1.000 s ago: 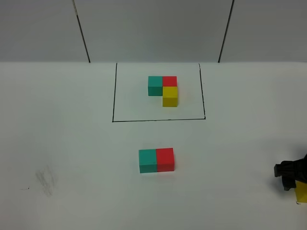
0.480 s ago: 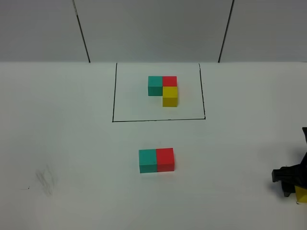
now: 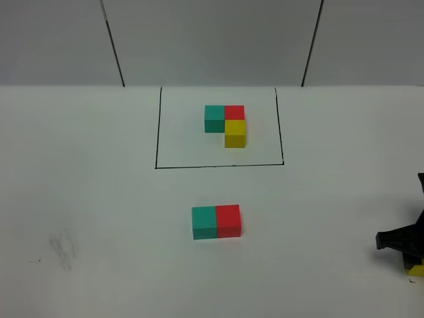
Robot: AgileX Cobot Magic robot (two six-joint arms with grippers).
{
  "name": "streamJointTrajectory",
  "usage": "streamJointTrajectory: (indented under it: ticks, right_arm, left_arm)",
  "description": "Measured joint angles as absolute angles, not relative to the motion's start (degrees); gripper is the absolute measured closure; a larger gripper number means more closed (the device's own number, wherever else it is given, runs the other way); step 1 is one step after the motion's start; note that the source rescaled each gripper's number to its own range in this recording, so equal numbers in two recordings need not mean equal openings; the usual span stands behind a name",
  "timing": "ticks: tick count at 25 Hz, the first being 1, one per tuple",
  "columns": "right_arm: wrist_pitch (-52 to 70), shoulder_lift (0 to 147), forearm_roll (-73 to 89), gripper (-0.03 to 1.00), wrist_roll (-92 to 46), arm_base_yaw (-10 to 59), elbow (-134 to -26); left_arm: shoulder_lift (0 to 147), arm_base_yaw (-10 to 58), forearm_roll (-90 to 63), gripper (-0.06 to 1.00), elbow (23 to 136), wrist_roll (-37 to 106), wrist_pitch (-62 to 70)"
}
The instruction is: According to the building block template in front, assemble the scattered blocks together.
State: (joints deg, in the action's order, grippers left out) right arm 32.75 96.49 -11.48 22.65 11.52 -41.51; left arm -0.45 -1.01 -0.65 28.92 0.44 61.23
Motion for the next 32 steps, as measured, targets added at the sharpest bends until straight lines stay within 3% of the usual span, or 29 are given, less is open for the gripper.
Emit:
streamJointTrajectory:
  ticks: [6, 12, 20, 32]
  right_arm:
    - [41.39, 85.86, -7.5, 0.92, 22.65, 13.52, -43.2]
    - [45.89, 81.27, -3.14, 0.92, 23.22, 22.76, -43.41]
    - [42.56, 86.33, 0.0, 0.92, 30.78, 36.3, -45.51]
    - [42.85, 102.59, -4.0, 0.92, 43.56, 49.62, -61.06]
  left_arm:
    - [-0.45, -1.01, -0.65, 0.13, 28.92, 0.44, 61.23]
    - [-0.45, -1.01, -0.65, 0.13, 28.92, 0.44, 61.23]
    - [-0.45, -1.01, -0.65, 0.13, 28.92, 0.44, 61.23]
    - [-0.45, -1.01, -0.65, 0.13, 28.92, 0.44, 61.23]
